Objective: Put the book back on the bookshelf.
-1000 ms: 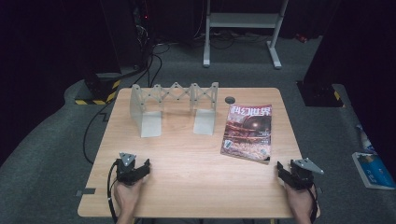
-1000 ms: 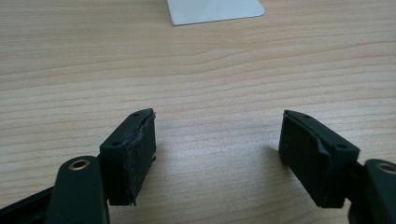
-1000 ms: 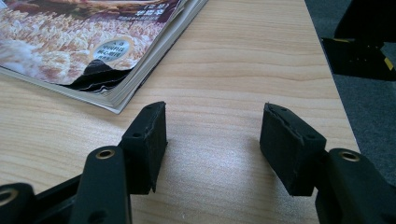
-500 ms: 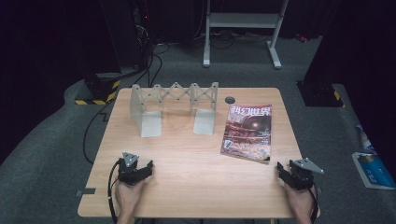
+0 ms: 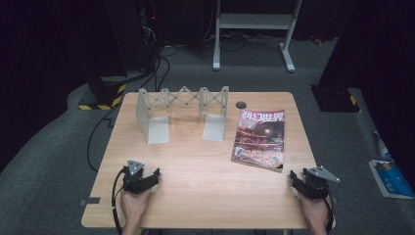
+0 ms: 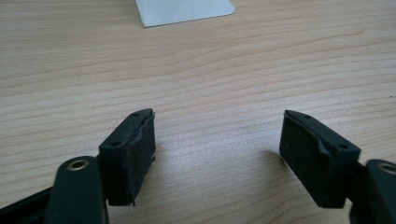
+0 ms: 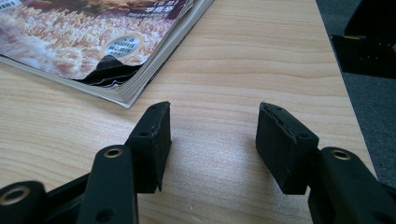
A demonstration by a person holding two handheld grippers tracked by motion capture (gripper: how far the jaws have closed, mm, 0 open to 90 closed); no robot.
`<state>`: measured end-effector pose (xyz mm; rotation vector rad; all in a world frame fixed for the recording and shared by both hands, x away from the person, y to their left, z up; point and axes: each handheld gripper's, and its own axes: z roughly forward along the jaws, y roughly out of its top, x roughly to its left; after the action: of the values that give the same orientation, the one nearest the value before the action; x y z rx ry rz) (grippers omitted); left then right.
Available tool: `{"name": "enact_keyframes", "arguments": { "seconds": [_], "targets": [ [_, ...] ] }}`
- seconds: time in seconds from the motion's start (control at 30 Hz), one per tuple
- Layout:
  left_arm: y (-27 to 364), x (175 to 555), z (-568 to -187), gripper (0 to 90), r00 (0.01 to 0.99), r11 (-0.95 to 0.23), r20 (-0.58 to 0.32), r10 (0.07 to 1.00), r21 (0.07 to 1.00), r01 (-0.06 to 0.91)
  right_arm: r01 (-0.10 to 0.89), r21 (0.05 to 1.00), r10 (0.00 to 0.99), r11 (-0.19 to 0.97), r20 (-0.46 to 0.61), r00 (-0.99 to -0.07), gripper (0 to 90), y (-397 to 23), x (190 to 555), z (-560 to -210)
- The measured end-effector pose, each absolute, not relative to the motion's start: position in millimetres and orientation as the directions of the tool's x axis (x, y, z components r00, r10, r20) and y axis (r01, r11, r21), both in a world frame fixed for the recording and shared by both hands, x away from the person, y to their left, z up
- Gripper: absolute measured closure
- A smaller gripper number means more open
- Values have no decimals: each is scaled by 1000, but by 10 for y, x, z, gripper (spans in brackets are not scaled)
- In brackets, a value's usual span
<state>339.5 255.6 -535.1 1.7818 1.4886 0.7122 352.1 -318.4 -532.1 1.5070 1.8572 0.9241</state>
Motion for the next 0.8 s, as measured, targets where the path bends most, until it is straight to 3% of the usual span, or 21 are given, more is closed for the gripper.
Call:
{"name": "enact_keyframes", "arguments": {
  "seconds": [0.57, 0.8],
  "targets": [
    [2550, 3381, -5352, 313, 183, -93, -22, 983, 798, 595, 599, 798, 982, 73, 46, -181, 498, -3229, 3519, -5303],
    [2563, 3383, -5348, 314, 186, -81, -39, 982, 798, 597, 608, 792, 983, 59, 59, -173, 569, -3250, 3491, -5246]
  ]
}}
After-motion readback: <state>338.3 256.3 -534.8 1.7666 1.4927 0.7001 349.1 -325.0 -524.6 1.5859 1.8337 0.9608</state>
